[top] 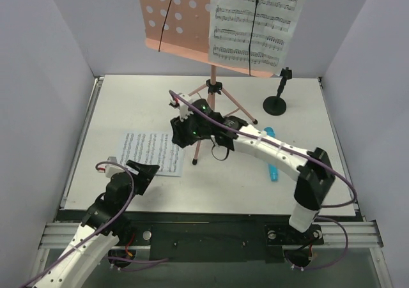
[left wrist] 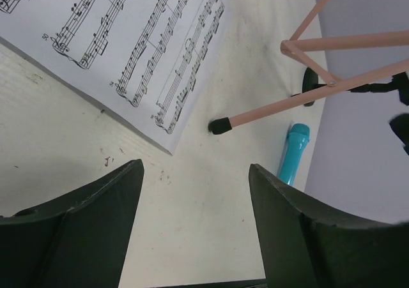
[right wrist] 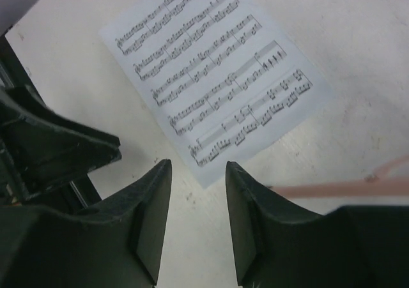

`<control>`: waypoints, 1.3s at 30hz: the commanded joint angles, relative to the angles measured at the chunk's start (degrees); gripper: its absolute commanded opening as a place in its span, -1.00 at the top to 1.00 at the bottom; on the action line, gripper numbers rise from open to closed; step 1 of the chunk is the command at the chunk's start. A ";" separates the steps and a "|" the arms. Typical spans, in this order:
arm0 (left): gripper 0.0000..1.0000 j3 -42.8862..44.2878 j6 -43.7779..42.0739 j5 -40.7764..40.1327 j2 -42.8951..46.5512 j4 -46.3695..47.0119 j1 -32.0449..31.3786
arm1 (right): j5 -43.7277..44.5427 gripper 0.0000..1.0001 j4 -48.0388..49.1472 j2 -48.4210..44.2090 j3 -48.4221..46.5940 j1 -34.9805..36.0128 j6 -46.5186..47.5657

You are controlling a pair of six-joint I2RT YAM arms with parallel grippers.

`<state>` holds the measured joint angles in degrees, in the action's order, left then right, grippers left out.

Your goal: Set up the instrument practice props

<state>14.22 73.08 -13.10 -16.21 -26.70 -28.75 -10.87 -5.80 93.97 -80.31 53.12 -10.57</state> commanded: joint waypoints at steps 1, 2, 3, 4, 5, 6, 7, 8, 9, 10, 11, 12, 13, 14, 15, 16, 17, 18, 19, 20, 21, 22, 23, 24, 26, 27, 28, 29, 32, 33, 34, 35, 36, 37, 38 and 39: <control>-0.51 -1.73 7.51 -6.48 5.47 -0.29 0.10 | -9.68 0.36 -7.71 12.35 -13.96 -3.99 -0.07; -0.49 -2.87 8.13 -7.45 6.01 -0.11 0.19 | -11.08 0.48 -9.21 17.86 -19.47 -4.86 0.54; -0.46 -3.40 8.83 -7.99 6.53 1.46 0.19 | -11.71 0.57 -12.88 20.35 -26.32 -5.39 2.03; -0.45 -4.45 9.18 -8.69 6.54 2.17 0.19 | -11.80 0.72 -17.53 25.77 -29.60 -5.57 2.83; -0.45 -5.33 9.62 -9.04 6.02 3.66 0.19 | -11.63 0.77 -19.32 28.69 -36.25 -5.75 4.14; -0.45 -5.69 9.97 -9.74 5.66 4.37 0.10 | -10.93 0.87 -22.29 32.64 -39.45 -5.84 4.85; -0.45 -6.21 9.98 -10.01 4.44 6.29 0.19 | -10.31 0.91 -23.10 34.68 -43.14 -6.01 5.81; -0.46 -6.39 9.98 -10.45 3.65 7.26 0.10 | -9.00 0.96 -23.72 37.31 -44.91 -6.19 6.26; -0.46 -6.48 10.06 -10.63 1.64 8.58 0.19 | -8.03 1.00 -23.90 38.73 -47.19 -6.54 6.87; -0.47 -6.40 9.72 -11.15 0.40 9.46 0.19 | -8.02 1.00 -23.90 40.66 -47.91 -6.89 7.14; -0.47 -6.13 9.45 -11.42 -2.14 10.95 0.10 | -8.28 1.00 -23.90 41.37 -49.14 -7.50 7.92; -0.48 -5.96 9.36 -11.59 -3.38 11.66 0.10 | -8.37 1.00 -23.82 42.77 -49.58 -7.77 8.37; -0.48 -5.87 9.28 -11.86 -6.09 13.58 0.10 | -8.29 1.00 -23.90 43.31 -50.29 -8.38 9.07; -0.48 -5.87 8.67 -12.12 -7.25 14.91 0.10 | -8.46 1.00 -23.82 44.27 -50.38 -8.65 9.33; -0.48 -6.22 8.49 -12.38 -9.52 17.53 0.01 | -8.90 1.00 -23.82 44.71 -50.64 -9.17 10.03; -0.48 -6.48 8.83 -12.65 -10.59 18.78 0.01 | -8.99 1.00 -23.82 45.41 -50.73 -9.44 10.13; -0.48 -6.83 9.01 -12.65 -12.86 20.96 0.01 | -9.60 1.00 -23.73 45.86 -50.91 -9.88 10.13; -0.48 -7.01 9.10 -12.65 -13.75 23.07 0.01 | -10.04 1.00 -23.82 46.56 -50.91 -10.06 11.52; -0.48 -7.01 9.19 -12.65 -15.76 23.70 0.10 | -10.22 1.00 -23.82 47.00 -50.91 -10.23 12.32; -0.48 -7.01 9.53 -12.65 -16.83 24.49 -0.07 | -9.96 1.00 -24.16 47.44 -51.17 -10.23 12.85; -0.48 -6.92 9.54 -12.04 -18.32 24.85 -0.08 | -9.61 1.00 -24.43 47.96 -51.35 -10.23 13.20; -0.48 -6.92 9.80 -12.03 -18.94 25.46 -0.16 | -9.69 1.00 -24.87 48.14 -51.35 -10.23 13.64; -0.48 -7.01 9.98 -11.69 -19.99 25.64 -0.25 | -9.78 1.00 -24.96 48.58 -51.43 -10.23 13.64; -0.48 -7.18 10.67 -11.59 -20.53 25.82 -0.43 | -9.87 1.00 -25.31 48.85 -51.35 -10.23 13.64; -0.48 -7.80 11.56 -11.86 -21.32 25.82 -0.69 | -10.13 1.00 -25.66 49.46 -51.43 -10.23 13.56; -0.48 -7.89 12.34 -12.03 -21.50 25.82 -0.86 | -10.22 1.00 -25.84 49.64 -51.35 -10.23 13.38; -0.48 -8.15 12.61 -12.03 -21.93 25.82 -0.87 | -10.31 1.00 -25.92 49.81 -51.35 -10.23 13.21; -0.49 -8.24 13.40 -12.03 -22.11 25.82 -0.95 | -10.39 1.00 -26.27 50.08 -51.35 -10.23 13.20; -0.57 -7.63 15.16 -11.95 -24.13 25.03 -0.95 | -11.10 1.00 -27.15 50.25 -51.08 -10.23 13.03; -0.58 -7.45 15.34 -11.95 -24.57 25.20 -0.95 | -11.19 1.00 -27.42 49.99 -50.21 -10.06 13.12; -0.58 -7.62 15.60 -11.86 -25.36 25.55 -0.95 | -11.19 1.00 -27.33 49.47 -49.51 -9.97 13.20; -0.59 -7.71 16.30 -12.03 -25.71 25.82 -1.04 | -11.36 1.00 -27.07 49.12 -48.02 -9.88 13.03; -0.58 -7.98 16.57 -12.38 -26.76 27.73 -1.04 | -11.71 1.00 -26.55 48.33 -47.22 -9.71 12.94; -0.59 -8.33 17.27 -12.65 -27.73 28.54 -1.13 | -11.80 1.00 -26.28 47.97 -45.48 -9.44 12.85; -0.58 -8.42 17.88 -12.82 -28.26 29.07 -1.13 | -11.89 1.00 -25.58 47.01 -44.68 -9.27 12.94; -0.58 -8.94 19.11 -12.91 -29.40 30.38 -1.13 | -11.80 1.00 -25.23 46.48 -43.01 -8.83 12.85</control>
<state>6.13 87.99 -24.25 -42.87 -1.23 -29.58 -21.47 -30.33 144.03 -127.72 43.24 1.80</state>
